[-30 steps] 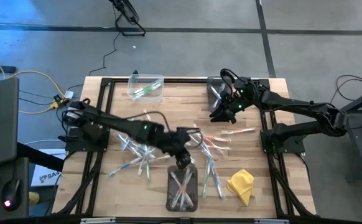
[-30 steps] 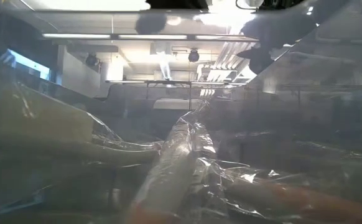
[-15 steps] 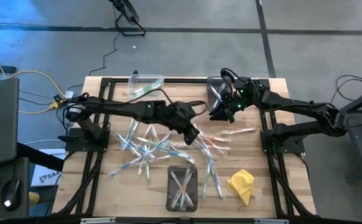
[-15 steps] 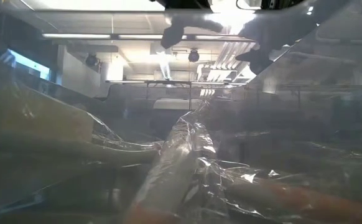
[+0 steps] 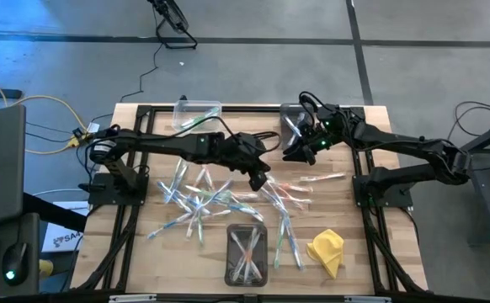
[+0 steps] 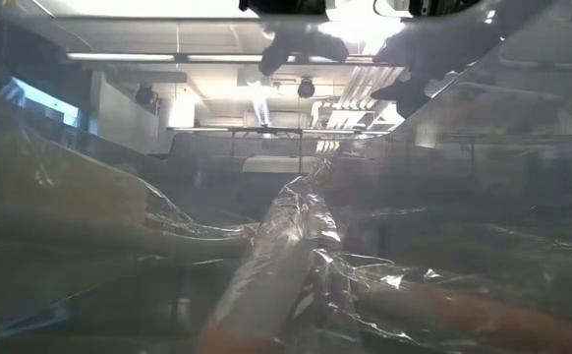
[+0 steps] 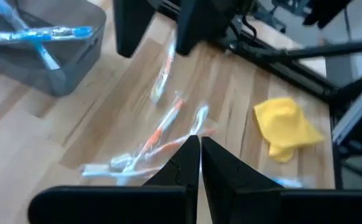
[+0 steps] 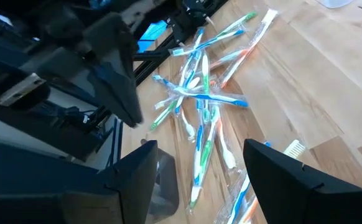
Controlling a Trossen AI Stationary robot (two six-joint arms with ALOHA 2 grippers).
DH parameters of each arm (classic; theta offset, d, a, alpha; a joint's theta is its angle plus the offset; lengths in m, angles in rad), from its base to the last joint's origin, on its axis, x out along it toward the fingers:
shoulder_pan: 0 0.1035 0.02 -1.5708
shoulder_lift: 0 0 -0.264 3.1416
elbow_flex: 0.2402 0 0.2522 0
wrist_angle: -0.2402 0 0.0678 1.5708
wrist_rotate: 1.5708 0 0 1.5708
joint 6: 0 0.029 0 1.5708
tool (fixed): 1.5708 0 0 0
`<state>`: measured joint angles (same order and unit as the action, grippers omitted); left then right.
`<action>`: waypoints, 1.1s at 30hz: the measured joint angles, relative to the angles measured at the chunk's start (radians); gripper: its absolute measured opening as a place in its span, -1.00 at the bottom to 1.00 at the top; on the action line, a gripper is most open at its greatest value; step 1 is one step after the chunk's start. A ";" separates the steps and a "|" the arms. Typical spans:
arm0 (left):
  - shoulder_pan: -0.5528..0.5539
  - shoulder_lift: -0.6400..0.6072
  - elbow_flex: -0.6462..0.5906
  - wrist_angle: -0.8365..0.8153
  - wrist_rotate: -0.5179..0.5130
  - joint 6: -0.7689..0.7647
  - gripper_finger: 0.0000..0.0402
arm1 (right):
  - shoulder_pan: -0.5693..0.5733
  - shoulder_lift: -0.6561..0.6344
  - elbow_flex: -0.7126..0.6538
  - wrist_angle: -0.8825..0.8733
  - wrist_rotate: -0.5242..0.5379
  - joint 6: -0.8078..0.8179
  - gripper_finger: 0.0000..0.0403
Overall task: Pick & Place Toothbrushes
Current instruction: Put the blue toothbrush into the top black bin
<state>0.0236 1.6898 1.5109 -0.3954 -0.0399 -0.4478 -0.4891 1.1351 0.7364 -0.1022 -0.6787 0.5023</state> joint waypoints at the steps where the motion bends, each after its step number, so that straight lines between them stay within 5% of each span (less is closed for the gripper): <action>1: 0.000 -0.009 0.000 -0.009 0.000 0.020 -0.94 | 0.000 0.000 0.000 0.000 0.000 0.001 0.15; 11: 0.002 -0.144 -0.082 0.018 -0.092 0.132 -0.94 | 0.001 0.000 0.000 -0.014 0.047 0.000 0.15; 33: 0.000 -0.598 -0.731 0.543 -0.128 0.100 -0.94 | 0.085 0.000 0.000 -0.002 0.271 -0.022 0.15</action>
<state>0.0239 1.0914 0.7802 0.1473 -0.1675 -0.3473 -0.4044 1.1351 0.7364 -0.1043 -0.4077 0.4802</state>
